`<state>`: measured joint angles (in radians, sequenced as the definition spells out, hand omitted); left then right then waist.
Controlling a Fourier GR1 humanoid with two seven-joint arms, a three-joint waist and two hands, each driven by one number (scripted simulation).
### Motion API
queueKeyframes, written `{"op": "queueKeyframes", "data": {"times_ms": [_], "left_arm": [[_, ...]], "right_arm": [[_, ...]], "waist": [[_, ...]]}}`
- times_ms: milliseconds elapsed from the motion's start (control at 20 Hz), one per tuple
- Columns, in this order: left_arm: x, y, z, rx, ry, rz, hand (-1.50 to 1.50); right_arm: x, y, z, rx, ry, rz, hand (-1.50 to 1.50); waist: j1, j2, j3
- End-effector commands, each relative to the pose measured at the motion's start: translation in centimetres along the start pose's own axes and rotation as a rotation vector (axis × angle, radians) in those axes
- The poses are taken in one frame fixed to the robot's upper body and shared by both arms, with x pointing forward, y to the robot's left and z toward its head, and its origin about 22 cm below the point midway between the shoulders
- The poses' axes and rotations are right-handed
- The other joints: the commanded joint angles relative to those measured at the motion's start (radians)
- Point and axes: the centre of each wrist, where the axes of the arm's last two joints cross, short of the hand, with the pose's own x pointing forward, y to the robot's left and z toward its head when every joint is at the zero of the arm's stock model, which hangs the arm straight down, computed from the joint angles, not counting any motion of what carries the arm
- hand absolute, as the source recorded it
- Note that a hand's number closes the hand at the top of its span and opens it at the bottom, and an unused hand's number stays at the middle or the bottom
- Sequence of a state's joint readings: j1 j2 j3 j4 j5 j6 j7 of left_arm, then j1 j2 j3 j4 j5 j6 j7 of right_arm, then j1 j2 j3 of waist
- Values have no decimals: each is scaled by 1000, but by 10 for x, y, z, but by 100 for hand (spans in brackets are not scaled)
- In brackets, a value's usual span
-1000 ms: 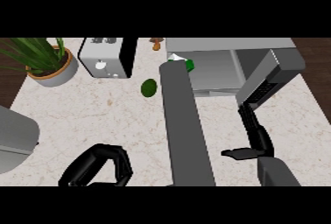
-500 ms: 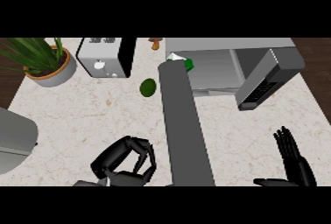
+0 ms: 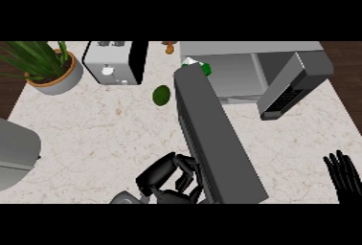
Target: Pick up the milk, place it into the microwave and close the microwave
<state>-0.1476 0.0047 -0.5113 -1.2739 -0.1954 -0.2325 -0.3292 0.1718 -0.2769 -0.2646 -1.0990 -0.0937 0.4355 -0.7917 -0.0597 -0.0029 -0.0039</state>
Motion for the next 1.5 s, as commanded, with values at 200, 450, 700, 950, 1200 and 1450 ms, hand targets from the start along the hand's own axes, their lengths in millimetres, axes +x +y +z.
{"op": "queueKeyframes", "data": {"times_ms": [200,450,700,950,1200,1450], "left_arm": [[-5,-45,-29,-67,81,14,150],[3,-66,-40,-47,69,-39,150],[14,-69,-53,41,43,-51,150],[31,-64,-73,113,15,-111,150],[46,-47,-92,259,6,-53,150],[56,-23,-114,360,-26,-87,150]], "right_arm": [[44,6,-11,202,-145,-179,-150],[72,21,-23,291,-150,-208,-150],[95,43,-37,361,-194,-212,-150],[116,50,-48,431,-186,-215,-150],[129,46,-53,466,-173,-199,-150],[138,53,-54,472,-182,-215,-150]], "waist": [[-26,7,0],[-56,8,-2],[-81,13,-3],[-102,17,-3],[-121,27,-3],[-153,36,-3]]}}
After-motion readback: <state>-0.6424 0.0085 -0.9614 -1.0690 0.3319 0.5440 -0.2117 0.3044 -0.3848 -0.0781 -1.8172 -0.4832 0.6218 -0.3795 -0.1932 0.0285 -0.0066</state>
